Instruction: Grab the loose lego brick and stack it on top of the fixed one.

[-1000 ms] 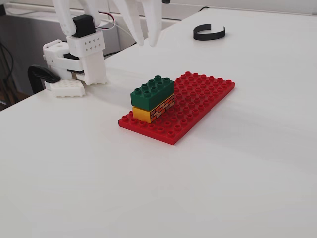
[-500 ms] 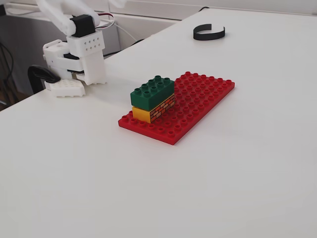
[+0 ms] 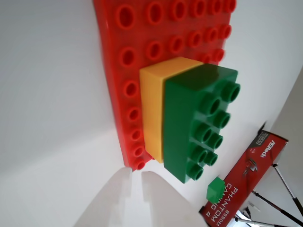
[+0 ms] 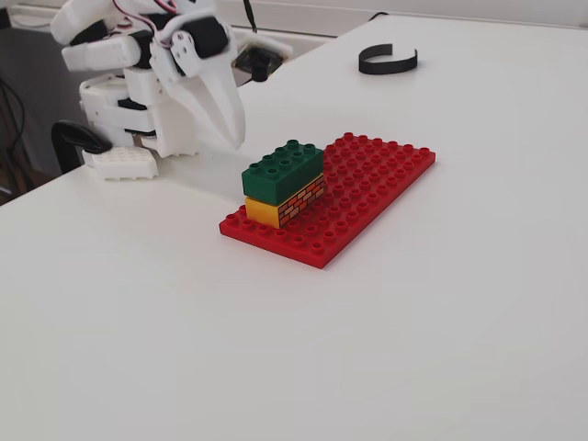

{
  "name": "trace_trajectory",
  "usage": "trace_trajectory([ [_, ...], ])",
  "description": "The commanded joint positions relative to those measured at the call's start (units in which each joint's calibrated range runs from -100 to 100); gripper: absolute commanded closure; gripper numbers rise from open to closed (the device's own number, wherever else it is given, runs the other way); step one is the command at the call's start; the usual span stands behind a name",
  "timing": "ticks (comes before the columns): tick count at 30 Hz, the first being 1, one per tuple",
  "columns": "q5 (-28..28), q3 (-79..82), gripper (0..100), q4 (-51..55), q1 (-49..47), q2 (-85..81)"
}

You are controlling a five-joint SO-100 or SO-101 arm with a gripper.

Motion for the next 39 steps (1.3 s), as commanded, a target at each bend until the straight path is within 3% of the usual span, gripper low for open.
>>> trace_trajectory([
  [1, 0.04, 4.82, 99, 0.15, 0.45, -1.27],
  [39, 0.14, 6.0, 99, -0.28, 0.37, -0.94],
])
